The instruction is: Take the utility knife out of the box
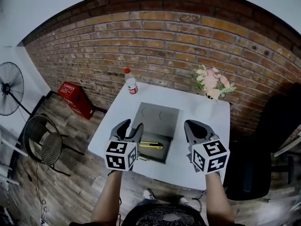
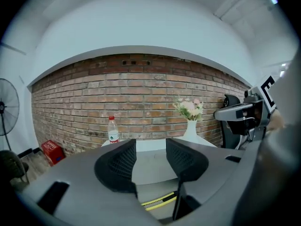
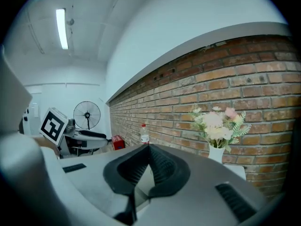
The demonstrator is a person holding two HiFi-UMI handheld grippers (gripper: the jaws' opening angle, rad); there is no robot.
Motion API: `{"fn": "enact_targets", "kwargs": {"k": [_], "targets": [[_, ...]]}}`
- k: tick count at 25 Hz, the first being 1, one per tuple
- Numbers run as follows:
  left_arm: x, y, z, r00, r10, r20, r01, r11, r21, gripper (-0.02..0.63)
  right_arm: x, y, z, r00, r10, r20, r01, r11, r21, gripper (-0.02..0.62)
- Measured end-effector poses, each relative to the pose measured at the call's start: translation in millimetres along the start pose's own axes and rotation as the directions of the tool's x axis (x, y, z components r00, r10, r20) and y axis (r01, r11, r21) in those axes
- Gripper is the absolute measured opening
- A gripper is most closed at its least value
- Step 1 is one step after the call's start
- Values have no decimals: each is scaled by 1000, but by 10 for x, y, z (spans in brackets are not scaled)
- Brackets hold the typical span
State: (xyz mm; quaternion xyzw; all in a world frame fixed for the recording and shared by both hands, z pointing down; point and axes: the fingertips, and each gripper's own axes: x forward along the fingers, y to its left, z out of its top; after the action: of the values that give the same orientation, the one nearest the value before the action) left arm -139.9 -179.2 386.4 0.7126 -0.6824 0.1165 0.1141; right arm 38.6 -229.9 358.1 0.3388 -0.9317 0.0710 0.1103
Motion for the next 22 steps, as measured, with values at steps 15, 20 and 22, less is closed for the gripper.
{"fn": "enact_targets", "kwargs": {"k": [15,20,22], "targets": [[414,79,-81,966,-255,-45,259,956,137,201,195,95,-47,983,-182,3,182,983,39,20],[528,-97,-291,910,-388,-142,411,889,204,201,217,74,-85,976,-219,-4,219,974,51,20],[562,-151,-366,892,-419,-172,450,863,230,201,231,70,-117,974,-228,-8,228,972,60,20]]}}
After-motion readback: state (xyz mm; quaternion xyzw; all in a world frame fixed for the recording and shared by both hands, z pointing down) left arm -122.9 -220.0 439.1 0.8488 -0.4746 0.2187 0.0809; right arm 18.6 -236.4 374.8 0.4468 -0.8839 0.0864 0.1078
